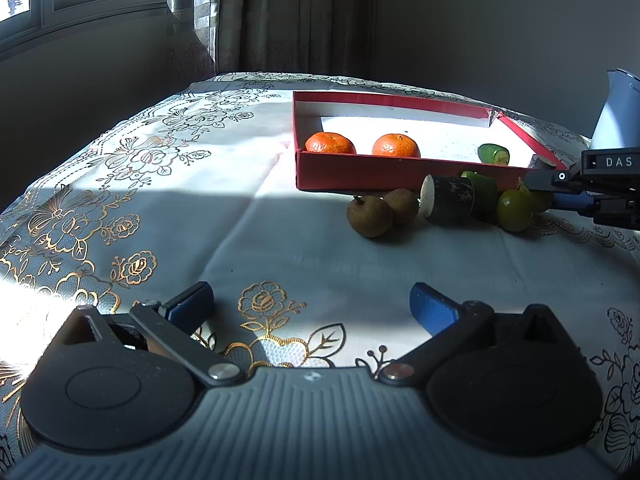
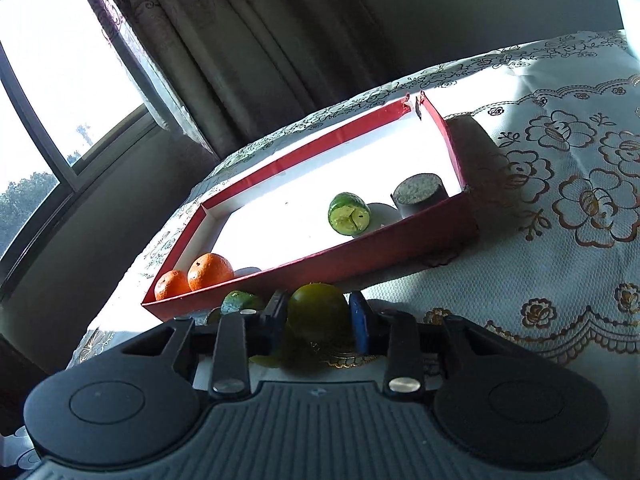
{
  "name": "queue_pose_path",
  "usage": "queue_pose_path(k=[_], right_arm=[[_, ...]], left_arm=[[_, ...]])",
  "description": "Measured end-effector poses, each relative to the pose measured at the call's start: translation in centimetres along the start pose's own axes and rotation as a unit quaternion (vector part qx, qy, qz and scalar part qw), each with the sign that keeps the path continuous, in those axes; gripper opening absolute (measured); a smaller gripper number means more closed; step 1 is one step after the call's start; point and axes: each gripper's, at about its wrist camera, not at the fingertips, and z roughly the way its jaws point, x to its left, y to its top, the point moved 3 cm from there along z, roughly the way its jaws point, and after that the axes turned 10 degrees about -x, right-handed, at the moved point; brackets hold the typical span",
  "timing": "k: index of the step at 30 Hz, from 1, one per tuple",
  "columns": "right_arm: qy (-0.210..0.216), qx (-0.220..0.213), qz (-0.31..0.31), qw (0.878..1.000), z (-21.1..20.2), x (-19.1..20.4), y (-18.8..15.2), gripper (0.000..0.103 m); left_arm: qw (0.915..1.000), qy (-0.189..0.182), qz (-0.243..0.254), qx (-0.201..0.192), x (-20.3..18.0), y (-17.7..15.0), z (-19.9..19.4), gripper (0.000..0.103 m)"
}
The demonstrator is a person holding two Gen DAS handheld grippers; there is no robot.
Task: Organize fruits
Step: 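Carry the lime into the red box and open the right gripper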
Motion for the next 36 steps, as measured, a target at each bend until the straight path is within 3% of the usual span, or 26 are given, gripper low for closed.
queue_pose_path(k=[9, 18, 36], right_arm=[[0.0, -0.034, -0.022, 0.999, -1.3, 1.1, 1.0, 0.033], [-0.025, -0.061, -0.09, 0.994, -0.5, 2.9, 3.3, 0.033], [-0.075, -0.041, -0.155, 0.984, 4.4, 3.3, 2.2, 0.033]], left_arm=[[1.0, 0.0, 0.0, 0.0, 0.0, 0.0, 0.0, 0.103], [1.0, 0.0, 0.0, 0.0, 0.0, 0.0, 0.0, 0.103], [1.0, 0.0, 0.0, 0.0, 0.0, 0.0, 0.1, 0.103]])
